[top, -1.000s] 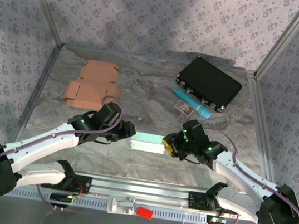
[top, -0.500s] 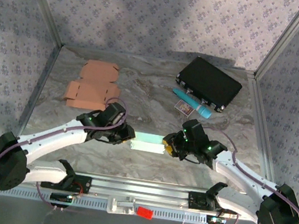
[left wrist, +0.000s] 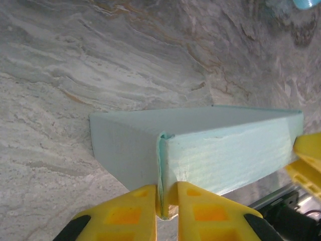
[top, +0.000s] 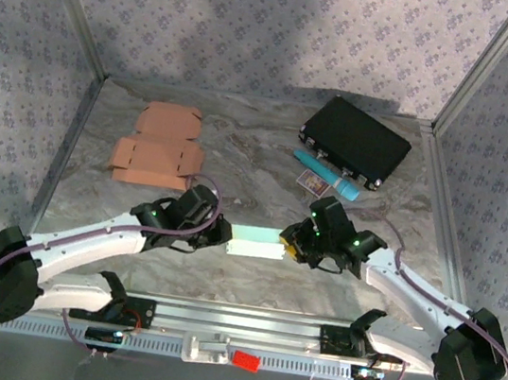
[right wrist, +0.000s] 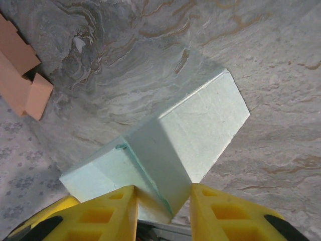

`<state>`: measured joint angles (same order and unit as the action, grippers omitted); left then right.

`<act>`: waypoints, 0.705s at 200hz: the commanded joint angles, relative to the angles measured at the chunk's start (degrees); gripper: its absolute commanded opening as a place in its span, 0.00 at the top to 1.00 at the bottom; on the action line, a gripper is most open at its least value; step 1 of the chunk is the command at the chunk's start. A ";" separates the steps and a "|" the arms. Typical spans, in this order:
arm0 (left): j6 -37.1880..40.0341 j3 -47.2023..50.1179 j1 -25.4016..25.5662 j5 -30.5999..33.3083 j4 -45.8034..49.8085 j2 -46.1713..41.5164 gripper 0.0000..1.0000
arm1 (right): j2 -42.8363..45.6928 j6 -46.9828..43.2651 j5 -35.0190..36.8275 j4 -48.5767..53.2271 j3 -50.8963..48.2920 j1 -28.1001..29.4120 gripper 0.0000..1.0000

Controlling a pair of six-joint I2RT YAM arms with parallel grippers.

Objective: Fold the paper box

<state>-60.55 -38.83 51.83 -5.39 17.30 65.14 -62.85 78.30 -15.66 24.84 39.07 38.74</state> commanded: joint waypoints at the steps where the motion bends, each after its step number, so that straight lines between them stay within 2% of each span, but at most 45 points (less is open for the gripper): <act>1: 5.27 4.25 4.76 1.86 -0.94 -0.62 0.85 | -1.40 -13.62 -0.02 9.30 2.27 1.68 0.70; 28: 4.94 8.65 10.25 5.34 -4.79 -2.87 0.85 | -0.80 -22.19 0.07 14.57 1.64 4.73 0.72; 50: 4.07 10.64 13.93 7.26 -6.71 -2.77 0.85 | 1.35 -23.57 3.09 16.60 -0.44 8.21 0.72; 91: 2.65 11.05 15.58 6.36 -9.48 1.93 0.85 | 4.37 -22.49 5.08 12.72 -5.14 7.91 0.72; 123: 3.34 7.05 14.30 8.20 -6.92 2.12 0.83 | 1.49 -24.89 5.67 13.71 -0.77 7.27 0.71; 133: 3.34 5.63 13.24 8.32 -5.54 1.56 0.81 | 1.41 -25.99 7.22 15.46 1.54 7.15 0.68; 141: 3.34 4.22 12.13 8.81 -3.70 0.56 0.78 | 1.98 -26.79 9.71 18.01 4.02 6.81 0.61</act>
<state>-57.67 -29.36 66.11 1.63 11.03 67.61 -61.21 55.16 -11.07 38.46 36.62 46.19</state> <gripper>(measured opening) 0.184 0.313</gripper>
